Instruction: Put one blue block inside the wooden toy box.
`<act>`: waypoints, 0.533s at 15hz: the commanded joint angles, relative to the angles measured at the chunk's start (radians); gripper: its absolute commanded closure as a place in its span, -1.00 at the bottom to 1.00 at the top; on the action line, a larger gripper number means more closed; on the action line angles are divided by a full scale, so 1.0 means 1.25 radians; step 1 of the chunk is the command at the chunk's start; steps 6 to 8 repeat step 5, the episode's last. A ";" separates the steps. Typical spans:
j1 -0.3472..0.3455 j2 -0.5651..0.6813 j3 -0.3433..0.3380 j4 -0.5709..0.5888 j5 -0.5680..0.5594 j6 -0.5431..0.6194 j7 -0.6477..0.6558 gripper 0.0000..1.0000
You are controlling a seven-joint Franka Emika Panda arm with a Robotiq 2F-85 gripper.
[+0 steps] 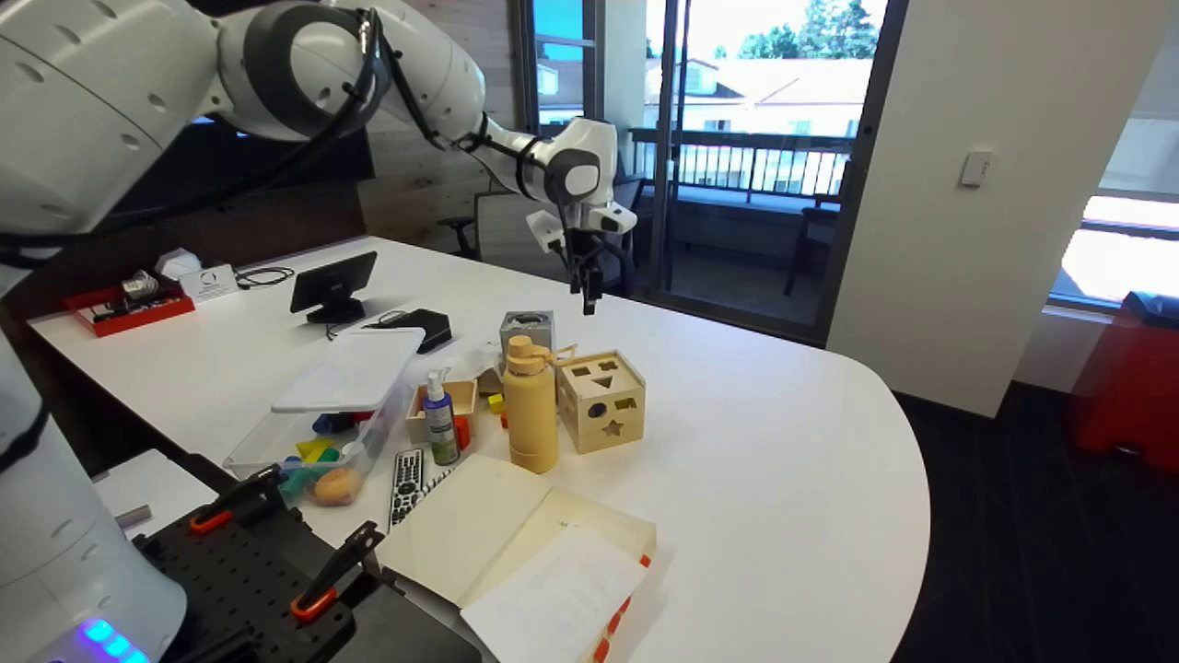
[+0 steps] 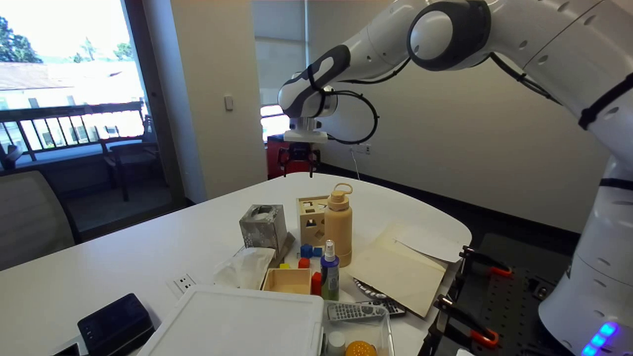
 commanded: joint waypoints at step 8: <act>0.012 -0.179 -0.005 -0.219 0.027 0.054 -0.023 -1.00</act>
